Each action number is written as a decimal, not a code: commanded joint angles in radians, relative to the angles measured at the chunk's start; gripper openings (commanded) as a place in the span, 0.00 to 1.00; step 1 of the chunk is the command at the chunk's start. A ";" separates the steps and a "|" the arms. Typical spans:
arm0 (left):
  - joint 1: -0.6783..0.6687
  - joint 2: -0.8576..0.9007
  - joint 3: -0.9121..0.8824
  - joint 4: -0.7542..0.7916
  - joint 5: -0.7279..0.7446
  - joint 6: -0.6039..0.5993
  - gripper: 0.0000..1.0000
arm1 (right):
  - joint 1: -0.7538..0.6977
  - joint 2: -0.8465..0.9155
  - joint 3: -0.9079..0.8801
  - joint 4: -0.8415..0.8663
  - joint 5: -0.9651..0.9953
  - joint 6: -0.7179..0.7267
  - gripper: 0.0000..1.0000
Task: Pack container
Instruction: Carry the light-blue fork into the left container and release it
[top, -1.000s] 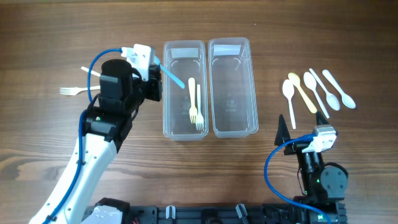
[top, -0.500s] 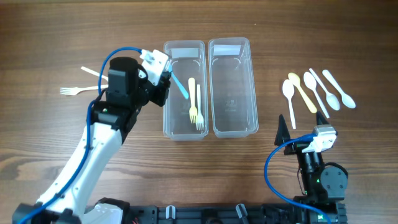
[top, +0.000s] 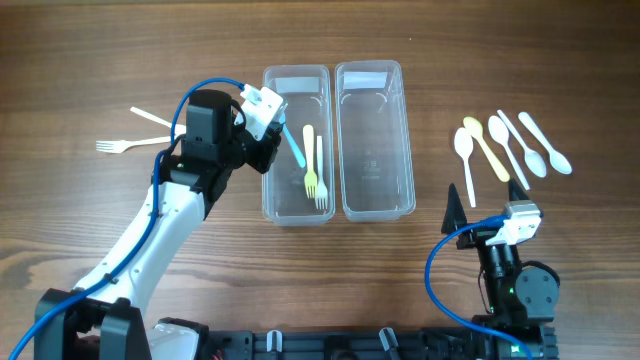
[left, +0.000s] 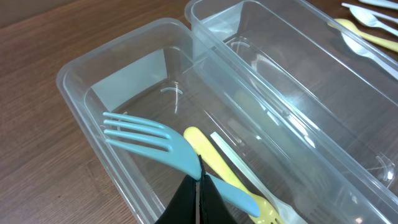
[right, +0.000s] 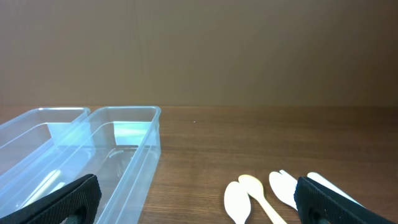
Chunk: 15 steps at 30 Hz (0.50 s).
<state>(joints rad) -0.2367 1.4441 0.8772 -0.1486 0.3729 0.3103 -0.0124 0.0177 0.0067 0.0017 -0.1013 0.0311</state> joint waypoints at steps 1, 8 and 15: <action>-0.004 0.008 -0.002 0.007 0.032 0.027 0.04 | -0.002 -0.001 -0.002 0.006 -0.004 -0.005 1.00; -0.004 0.010 -0.002 0.011 0.043 0.027 0.19 | -0.002 -0.001 -0.002 0.006 -0.004 -0.005 1.00; -0.004 0.009 -0.002 0.049 0.043 -0.011 0.67 | -0.002 -0.001 -0.002 0.006 -0.004 -0.005 1.00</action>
<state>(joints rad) -0.2367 1.4441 0.8772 -0.1287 0.3923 0.3252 -0.0124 0.0177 0.0067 0.0017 -0.1013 0.0311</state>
